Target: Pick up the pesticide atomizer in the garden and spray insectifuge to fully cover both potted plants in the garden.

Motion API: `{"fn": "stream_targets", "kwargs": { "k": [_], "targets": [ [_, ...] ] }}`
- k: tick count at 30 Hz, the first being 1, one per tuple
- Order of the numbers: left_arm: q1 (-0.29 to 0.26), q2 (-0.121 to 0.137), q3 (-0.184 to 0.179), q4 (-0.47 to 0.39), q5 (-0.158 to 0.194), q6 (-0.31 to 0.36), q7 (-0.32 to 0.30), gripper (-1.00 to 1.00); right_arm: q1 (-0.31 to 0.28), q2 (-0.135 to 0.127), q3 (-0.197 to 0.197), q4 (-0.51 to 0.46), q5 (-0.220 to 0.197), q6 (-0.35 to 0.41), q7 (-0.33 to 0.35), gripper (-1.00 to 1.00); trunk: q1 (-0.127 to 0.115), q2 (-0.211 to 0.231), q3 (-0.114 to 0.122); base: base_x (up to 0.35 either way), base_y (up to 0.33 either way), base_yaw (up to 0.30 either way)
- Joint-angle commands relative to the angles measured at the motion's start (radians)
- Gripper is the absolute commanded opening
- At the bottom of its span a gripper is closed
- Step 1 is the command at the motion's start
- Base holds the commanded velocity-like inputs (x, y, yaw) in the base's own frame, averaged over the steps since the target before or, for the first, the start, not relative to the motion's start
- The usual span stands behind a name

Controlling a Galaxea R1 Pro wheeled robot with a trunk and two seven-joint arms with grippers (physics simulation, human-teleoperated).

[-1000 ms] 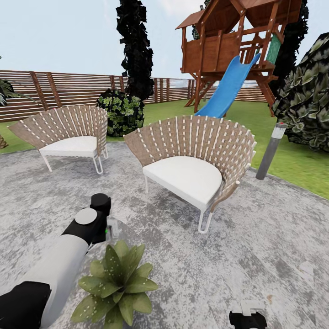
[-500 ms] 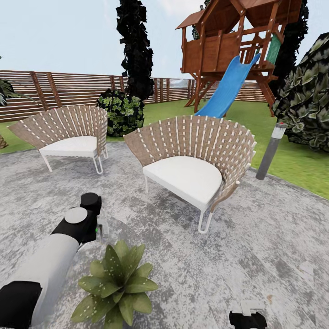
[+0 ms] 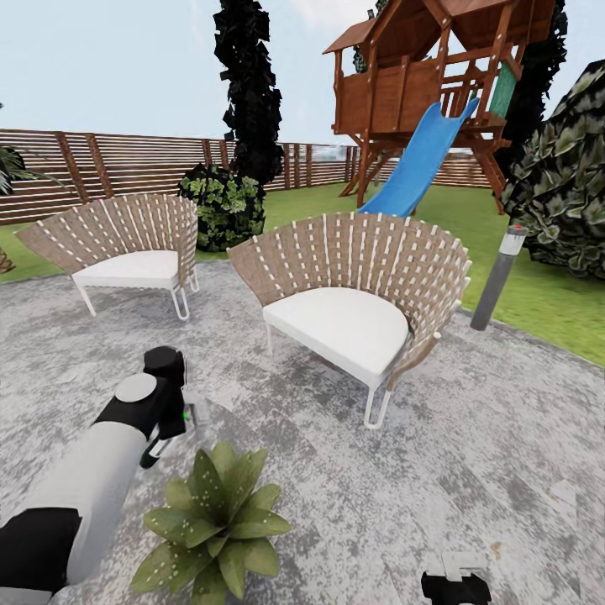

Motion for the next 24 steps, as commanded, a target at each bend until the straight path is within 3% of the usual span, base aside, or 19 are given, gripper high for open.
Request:
{"fn": "stream_targets", "kwargs": {
  "k": [1, 5, 14, 18, 24],
  "targets": [
    [0.002, 0.0, 0.01, -0.001, -0.003, 0.01, -0.006, -1.0, -0.001, 0.0, -0.008, 0.002, 0.01, -0.004, -0.002, 1.0, 0.0, 0.0, -0.001, -0.112, 0.0, 0.0],
    [0.006, -0.003, 0.028, -0.003, -0.004, 0.008, -0.006, -1.0, -0.001, 0.0, -0.008, 0.002, 0.01, -0.004, -0.002, 1.0, 0.0, 0.0, -0.001, -0.258, 0.0, -0.003],
    [0.003, -0.013, 0.026, -0.004, -0.015, 0.008, -0.006, -1.0, -0.001, 0.0, -0.009, 0.002, 0.01, -0.006, -0.002, 1.0, 0.0, 0.0, -0.001, -0.331, 0.0, -0.21],
    [0.007, -0.013, 0.025, -0.001, -0.016, 0.007, -0.006, -1.0, -0.001, 0.0, -0.008, 0.001, 0.01, -0.006, -0.002, 1.0, 0.0, 0.0, -0.001, -0.319, 0.0, -0.032],
    [0.009, -0.012, 0.027, 0.008, -0.016, 0.007, -0.006, -1.0, 0.0, -0.006, -0.008, 0.002, 0.012, -0.006, -0.002, 1.0, 0.0, 0.0, -0.001, -0.054, 0.0, -0.002]
  ]
}}
